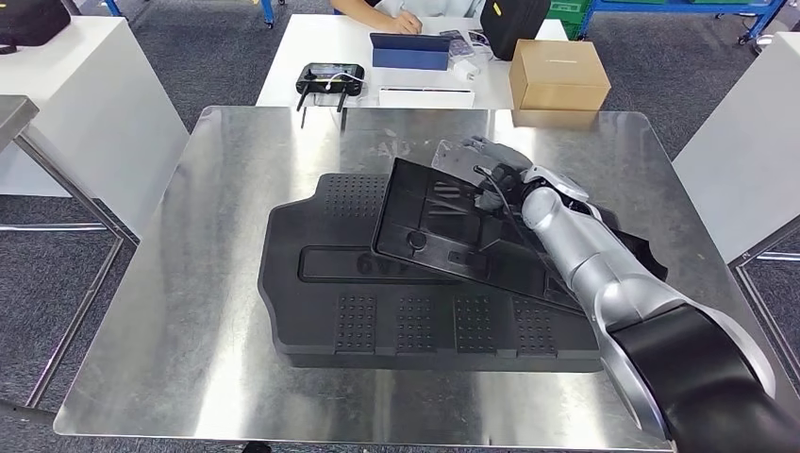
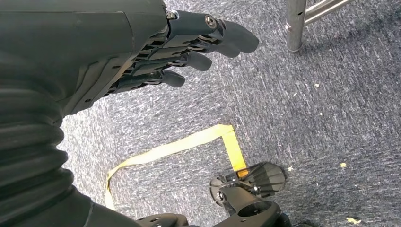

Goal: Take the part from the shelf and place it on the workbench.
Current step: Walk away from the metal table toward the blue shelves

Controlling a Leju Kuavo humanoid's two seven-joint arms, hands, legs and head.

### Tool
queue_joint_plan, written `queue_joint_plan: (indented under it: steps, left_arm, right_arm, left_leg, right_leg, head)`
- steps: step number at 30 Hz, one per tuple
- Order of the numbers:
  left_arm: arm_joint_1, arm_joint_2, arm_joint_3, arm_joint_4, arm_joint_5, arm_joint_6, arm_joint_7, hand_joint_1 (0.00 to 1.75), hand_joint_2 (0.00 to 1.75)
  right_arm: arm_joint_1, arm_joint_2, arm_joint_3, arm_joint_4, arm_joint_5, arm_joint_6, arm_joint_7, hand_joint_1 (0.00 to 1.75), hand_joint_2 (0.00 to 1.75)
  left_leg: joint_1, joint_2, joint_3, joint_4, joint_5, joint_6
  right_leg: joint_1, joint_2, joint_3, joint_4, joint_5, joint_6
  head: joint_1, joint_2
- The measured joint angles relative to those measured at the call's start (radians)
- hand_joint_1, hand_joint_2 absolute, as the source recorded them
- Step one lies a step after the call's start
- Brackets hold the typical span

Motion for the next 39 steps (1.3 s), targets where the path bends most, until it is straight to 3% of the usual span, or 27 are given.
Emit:
queue_joint_plan:
  steps: [4, 5, 8, 9, 16, 21, 32, 39]
  left_arm:
    - [0.0, 0.0, 0.003, 0.0, 0.0, 0.0, 0.0, 0.0, 1.75]
    - [0.0, 0.0, 0.003, 0.0, 0.0, 0.0, 0.0, 0.0, 1.75]
    - [0.001, 0.0, 0.005, 0.0, 0.0, 0.0, 0.0, 0.0, 1.75]
    - [0.001, 0.0, 0.005, 0.0, 0.0, 0.0, 0.0, 0.0, 1.75]
    - [0.001, 0.0, 0.008, 0.0, 0.0, -0.002, 0.001, 0.0, 1.75]
    - [0.001, -0.001, 0.008, 0.0, -0.001, -0.002, 0.001, 0.0, 1.75]
    - [0.002, -0.002, 0.008, 0.0, -0.011, -0.007, 0.001, 0.0, 1.75]
    - [0.002, -0.002, 0.008, 0.0, -0.014, -0.008, 0.001, 0.0, 1.75]
  right_arm:
    - [0.0, 0.001, 0.001, -0.005, 0.017, -0.019, 0.007, 0.05, 1.75]
    - [-0.001, 0.001, 0.002, -0.006, 0.023, -0.025, 0.009, 0.25, 1.75]
    - [-0.001, 0.001, 0.005, -0.013, 0.037, -0.041, 0.011, 1.25, 1.75]
    - [-0.002, 0.001, 0.006, -0.017, 0.04, -0.046, 0.013, 1.4, 1.75]
    - [-0.011, 0.003, 0.012, -0.041, 0.056, -0.066, 0.021, 1.53, 1.75]
    - [-0.013, 0.003, 0.016, -0.052, 0.061, -0.072, 0.023, 1.73, 1.75]
    - [-0.018, -0.001, 0.025, -0.075, 0.128, -0.123, 0.062, 1.75, 1.75]
    - [-0.025, -0.001, 0.014, -0.076, 0.063, -0.092, 0.063, 1.7, 1.75]
  left_leg:
    - [0.0, 0.0, 0.0, 0.0, 0.0, 0.0]
    - [0.0, 0.0, 0.0, 0.0, 0.0, 0.0]
    - [0.0, 0.0, 0.0, 0.0, 0.0, 0.0]
    - [0.0, 0.0, 0.0, 0.0, 0.0, 0.0]
    - [0.0, 0.0, 0.0, 0.0, 0.0, 0.0]
    - [0.0, 0.0, 0.0, 0.0, 0.0, 0.0]
    - [0.0, 0.0, 0.0, 0.0, 0.0, 0.0]
    - [0.0, 0.0, 0.0, 0.0, 0.0, 0.0]
  right_leg:
    - [0.0, 0.0, 0.0, 0.0, 0.0, 0.0]
    - [0.0, 0.0, 0.0, 0.0, 0.0, 0.0]
    - [0.0, 0.0, 0.0, 0.0, 0.0, 0.0]
    - [0.0, 0.0, 0.0, 0.0, 0.0, 0.0]
    - [0.0, 0.0, 0.0, 0.0, 0.0, 0.0]
    - [0.0, 0.0, 0.0, 0.0, 0.0, 0.0]
    - [0.0, 0.0, 0.0, 0.0, 0.0, 0.0]
    - [0.0, 0.0, 0.0, 0.0, 0.0, 0.0]
  head:
    - [0.0, 0.0]
    - [0.0, 0.0]
    - [0.0, 0.0]
    - [0.0, 0.0]
    - [0.0, 0.0]
    - [0.0, 0.0]
    - [0.0, 0.0]
    - [0.0, 0.0]
